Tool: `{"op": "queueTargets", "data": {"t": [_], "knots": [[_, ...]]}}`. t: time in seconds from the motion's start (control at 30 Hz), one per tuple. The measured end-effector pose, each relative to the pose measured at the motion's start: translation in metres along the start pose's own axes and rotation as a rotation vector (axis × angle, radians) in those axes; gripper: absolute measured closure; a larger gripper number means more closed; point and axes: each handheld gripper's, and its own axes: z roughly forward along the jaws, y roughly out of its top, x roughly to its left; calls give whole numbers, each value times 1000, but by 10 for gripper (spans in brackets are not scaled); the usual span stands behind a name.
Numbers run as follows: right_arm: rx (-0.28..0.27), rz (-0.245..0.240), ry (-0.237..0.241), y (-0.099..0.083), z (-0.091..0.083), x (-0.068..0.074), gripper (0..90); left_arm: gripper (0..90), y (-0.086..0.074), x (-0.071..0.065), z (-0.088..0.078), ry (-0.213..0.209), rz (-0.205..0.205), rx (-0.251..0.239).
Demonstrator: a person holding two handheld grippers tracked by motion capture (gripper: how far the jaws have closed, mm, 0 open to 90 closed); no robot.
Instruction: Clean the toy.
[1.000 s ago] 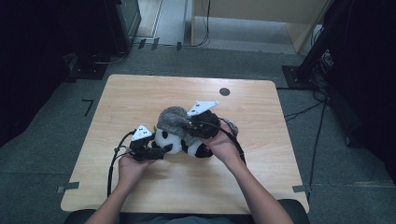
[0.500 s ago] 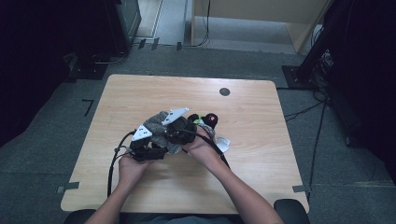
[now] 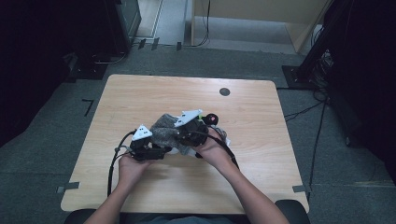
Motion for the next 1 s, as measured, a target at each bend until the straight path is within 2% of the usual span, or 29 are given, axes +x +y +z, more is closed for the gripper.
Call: {"op": "queueTargets", "data": {"t": [0.1,0.33,0.37,0.53,0.63,0.83,1.0], "knots": [[-32,34,3,-8,-14,-8,774,174,0,0,0,-1,-4,0],[-54,54,-1,-16,-32,-18,775,175,1,2,0,-5,-10,0],[-64,71,-2,-20,-38,-22,774,175,1,2,0,-6,-11,0],[-80,95,-27,-25,-48,-29,774,175,1,2,0,-7,-11,0],[-98,118,-35,-28,-56,-36,775,174,1,1,0,0,2,5],[-146,136,-22,-27,-67,-37,776,174,1,0,0,6,16,14],[-167,136,-46,-28,-82,-38,776,174,1,-1,0,8,18,17]]}}
